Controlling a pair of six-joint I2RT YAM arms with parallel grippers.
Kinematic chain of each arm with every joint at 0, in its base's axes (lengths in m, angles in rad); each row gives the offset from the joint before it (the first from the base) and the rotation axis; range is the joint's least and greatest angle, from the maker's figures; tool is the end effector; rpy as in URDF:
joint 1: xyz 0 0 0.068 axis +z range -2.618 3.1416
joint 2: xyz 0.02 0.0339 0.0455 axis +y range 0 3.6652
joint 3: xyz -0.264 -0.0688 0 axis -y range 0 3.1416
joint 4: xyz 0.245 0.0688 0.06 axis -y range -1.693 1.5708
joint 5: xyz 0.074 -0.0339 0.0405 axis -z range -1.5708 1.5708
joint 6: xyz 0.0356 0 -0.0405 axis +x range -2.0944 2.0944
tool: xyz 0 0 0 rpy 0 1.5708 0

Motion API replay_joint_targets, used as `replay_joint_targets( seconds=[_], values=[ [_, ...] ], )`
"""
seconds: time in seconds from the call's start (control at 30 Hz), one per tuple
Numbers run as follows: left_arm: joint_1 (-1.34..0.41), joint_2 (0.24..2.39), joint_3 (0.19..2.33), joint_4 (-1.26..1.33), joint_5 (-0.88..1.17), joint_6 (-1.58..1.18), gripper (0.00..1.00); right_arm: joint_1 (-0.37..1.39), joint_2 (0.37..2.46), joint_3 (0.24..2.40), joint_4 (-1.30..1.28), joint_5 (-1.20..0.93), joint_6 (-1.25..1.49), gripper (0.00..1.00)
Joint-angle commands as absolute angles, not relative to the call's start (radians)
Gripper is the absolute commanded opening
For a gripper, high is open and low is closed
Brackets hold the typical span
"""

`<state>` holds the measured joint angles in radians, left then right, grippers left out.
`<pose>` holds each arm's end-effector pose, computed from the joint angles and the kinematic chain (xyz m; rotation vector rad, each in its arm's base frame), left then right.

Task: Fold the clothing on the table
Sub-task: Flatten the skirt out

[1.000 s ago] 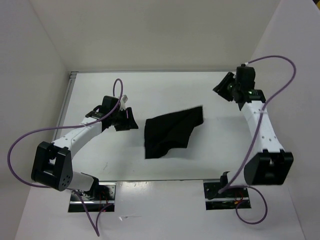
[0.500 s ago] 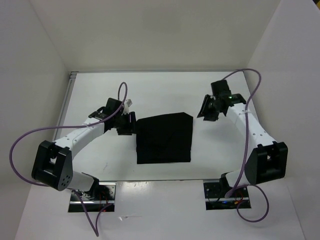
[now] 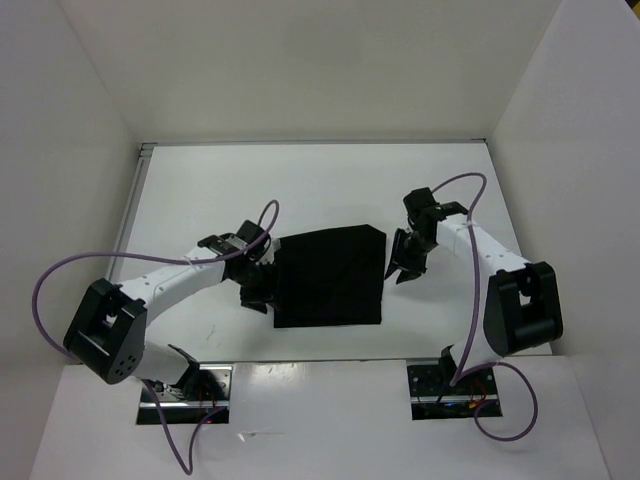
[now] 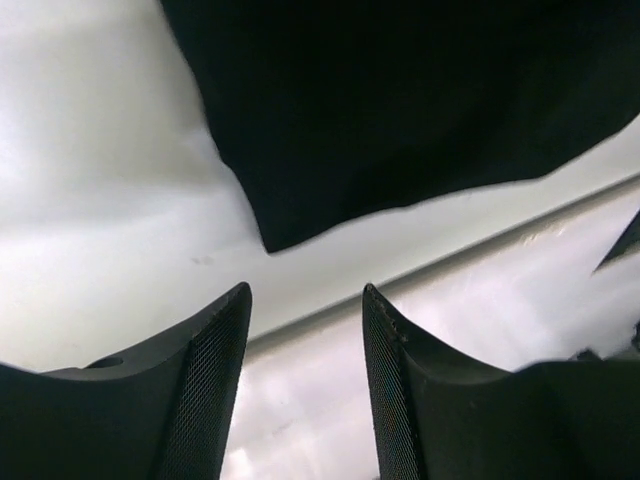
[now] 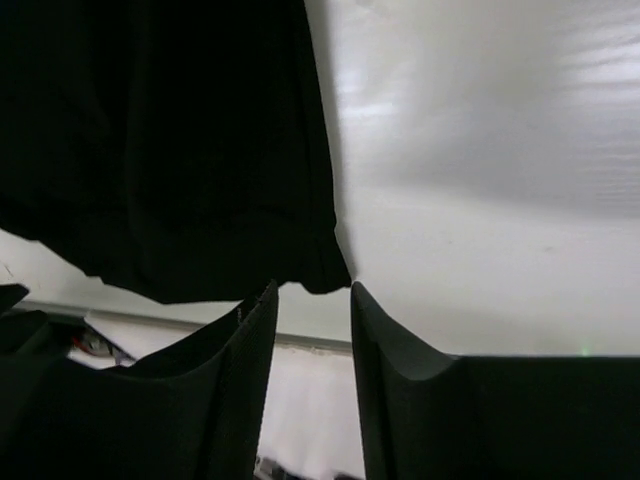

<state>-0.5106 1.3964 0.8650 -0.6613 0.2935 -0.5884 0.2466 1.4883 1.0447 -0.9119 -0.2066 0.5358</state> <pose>0.2181 -0.1340 0.2006 -0.0308 2.9011 -0.6554 0.2586 0.0726 0.2193 0.3982 2.9675 0.4103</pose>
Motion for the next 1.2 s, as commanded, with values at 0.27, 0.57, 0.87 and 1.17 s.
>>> replay_joint_targets(
  seconds=[0.27, 0.57, 0.87, 1.17],
  values=[
    [-0.683, 1.505, 0.825, -0.664, 0.305, -0.696, 0.56, 0.425, 1.635, 0.933, -0.959, -0.344, 0.561, 0.37],
    [-0.683, 1.493, 0.89, -0.678, 0.227, -0.707, 0.56, 0.446, 1.66, 0.923, -0.888, -0.282, 0.617, 0.42],
    [-0.683, 1.448, 0.9, -0.698, 0.196, -0.726, 0.56, 0.475, 1.681, 0.891, -0.821, -0.217, 0.698, 0.43],
    [-0.655, 1.428, 0.911, -0.718, 0.186, -0.724, 0.58, 0.522, 1.646, 0.913, -0.836, -0.135, 0.749, 0.0]
  ],
)
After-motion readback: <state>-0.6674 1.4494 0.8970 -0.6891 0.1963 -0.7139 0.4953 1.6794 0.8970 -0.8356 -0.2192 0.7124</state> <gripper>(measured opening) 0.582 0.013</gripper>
